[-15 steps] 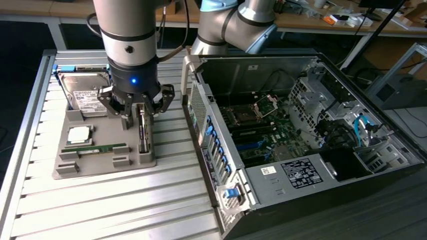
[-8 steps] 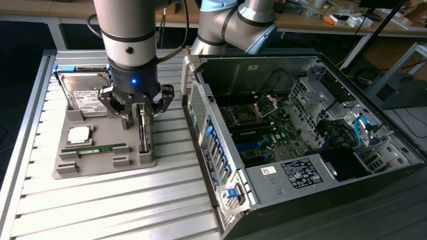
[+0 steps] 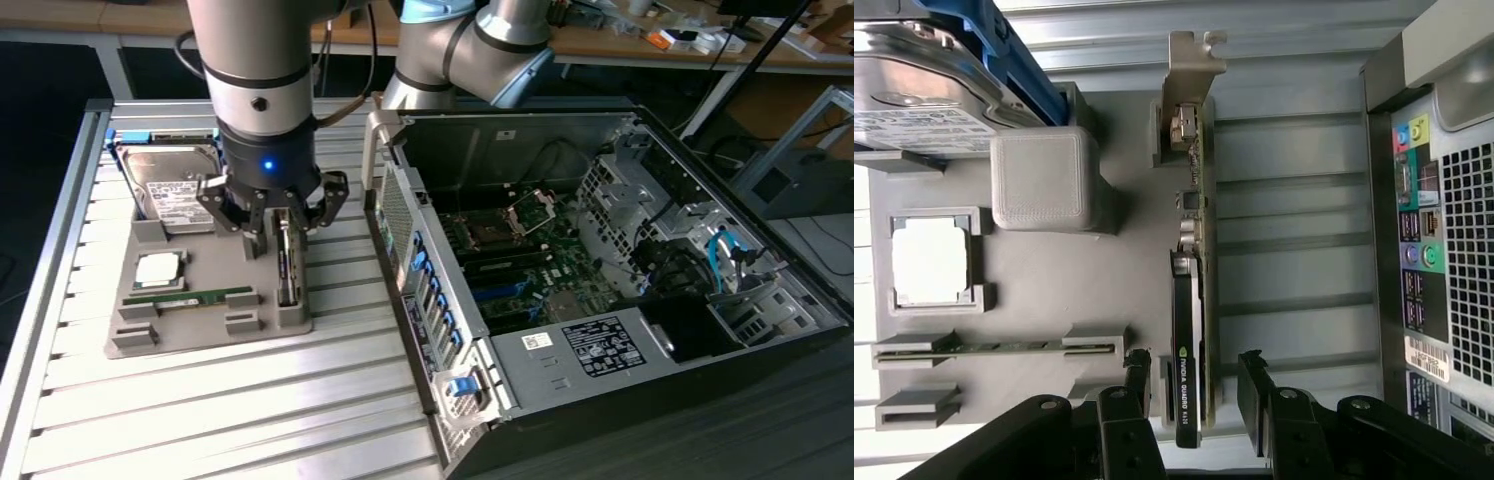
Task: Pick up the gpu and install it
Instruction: 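Pick up the gpu and move the gpu toward the slot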
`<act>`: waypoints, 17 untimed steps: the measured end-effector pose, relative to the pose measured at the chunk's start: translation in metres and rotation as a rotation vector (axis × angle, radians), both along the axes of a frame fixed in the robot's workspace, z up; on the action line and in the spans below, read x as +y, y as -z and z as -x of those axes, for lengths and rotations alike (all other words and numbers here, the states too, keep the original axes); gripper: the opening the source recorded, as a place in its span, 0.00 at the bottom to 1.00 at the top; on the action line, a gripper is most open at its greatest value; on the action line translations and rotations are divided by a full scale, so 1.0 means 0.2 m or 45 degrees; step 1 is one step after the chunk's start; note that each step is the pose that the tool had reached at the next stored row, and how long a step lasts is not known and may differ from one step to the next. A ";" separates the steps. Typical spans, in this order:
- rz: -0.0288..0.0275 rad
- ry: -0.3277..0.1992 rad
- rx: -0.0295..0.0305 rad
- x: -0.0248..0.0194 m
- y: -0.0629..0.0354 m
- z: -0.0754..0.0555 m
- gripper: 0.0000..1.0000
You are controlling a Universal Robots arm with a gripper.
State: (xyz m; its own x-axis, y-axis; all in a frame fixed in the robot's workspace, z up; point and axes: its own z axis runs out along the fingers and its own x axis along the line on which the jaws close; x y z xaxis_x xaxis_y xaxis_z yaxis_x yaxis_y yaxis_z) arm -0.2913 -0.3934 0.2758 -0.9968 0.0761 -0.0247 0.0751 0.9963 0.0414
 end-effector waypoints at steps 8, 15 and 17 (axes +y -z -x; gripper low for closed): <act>0.0000 0.000 0.0000 0.001 0.020 0.00 0.48; 0.0001 0.000 0.0001 0.050 0.037 -0.01 0.48; 0.0001 0.000 0.0000 0.071 0.043 -0.01 0.48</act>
